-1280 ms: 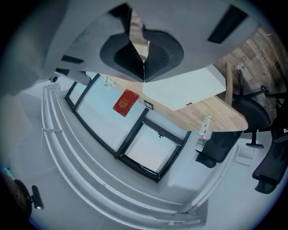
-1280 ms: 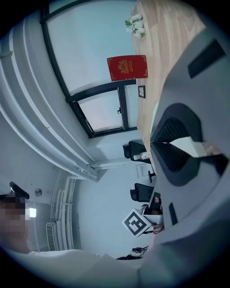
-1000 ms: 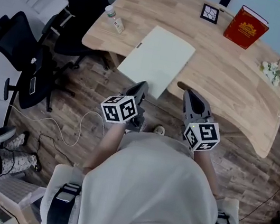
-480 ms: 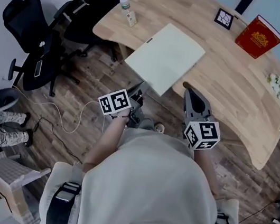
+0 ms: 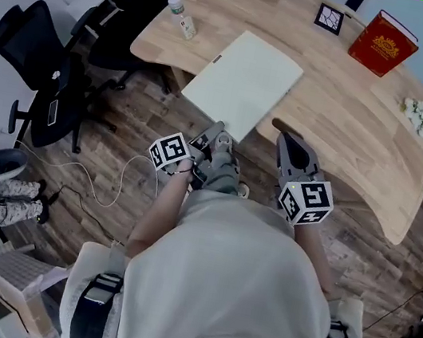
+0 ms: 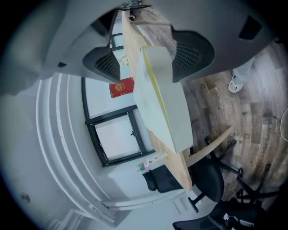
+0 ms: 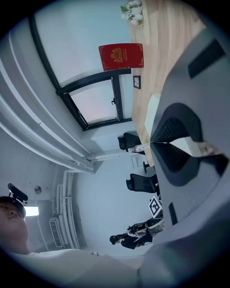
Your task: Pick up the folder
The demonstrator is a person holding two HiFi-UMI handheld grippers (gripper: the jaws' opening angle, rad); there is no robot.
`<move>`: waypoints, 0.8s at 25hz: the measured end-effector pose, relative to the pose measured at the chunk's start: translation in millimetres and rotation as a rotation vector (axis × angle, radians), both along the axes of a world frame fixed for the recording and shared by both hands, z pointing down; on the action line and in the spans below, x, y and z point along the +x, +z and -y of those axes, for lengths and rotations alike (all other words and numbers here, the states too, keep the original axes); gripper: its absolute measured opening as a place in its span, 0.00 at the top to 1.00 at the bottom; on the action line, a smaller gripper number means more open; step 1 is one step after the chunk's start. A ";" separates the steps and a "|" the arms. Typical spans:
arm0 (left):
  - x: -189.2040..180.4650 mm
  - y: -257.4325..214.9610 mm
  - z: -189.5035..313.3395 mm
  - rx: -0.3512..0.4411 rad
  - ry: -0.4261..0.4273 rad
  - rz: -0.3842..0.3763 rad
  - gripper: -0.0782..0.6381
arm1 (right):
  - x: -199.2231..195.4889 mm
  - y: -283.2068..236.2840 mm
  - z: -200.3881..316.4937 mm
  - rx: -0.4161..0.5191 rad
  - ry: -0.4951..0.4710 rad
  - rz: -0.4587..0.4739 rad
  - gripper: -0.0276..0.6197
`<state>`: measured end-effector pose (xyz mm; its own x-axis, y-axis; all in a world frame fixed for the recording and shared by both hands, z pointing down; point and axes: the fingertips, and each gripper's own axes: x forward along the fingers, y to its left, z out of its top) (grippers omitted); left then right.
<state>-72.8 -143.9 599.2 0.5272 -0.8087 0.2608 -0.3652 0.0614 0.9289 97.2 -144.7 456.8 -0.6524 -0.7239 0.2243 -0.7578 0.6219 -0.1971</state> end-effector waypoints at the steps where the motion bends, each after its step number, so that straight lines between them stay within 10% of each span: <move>1: -0.4 5.0 1.3 -0.009 -0.005 -0.018 0.40 | 1.4 0.9 1.8 -0.001 0.007 -0.003 0.93; 20: -11.5 51.6 45.0 -0.059 -0.089 -0.252 0.30 | -3.1 9.5 27.7 -0.022 0.045 -0.048 0.93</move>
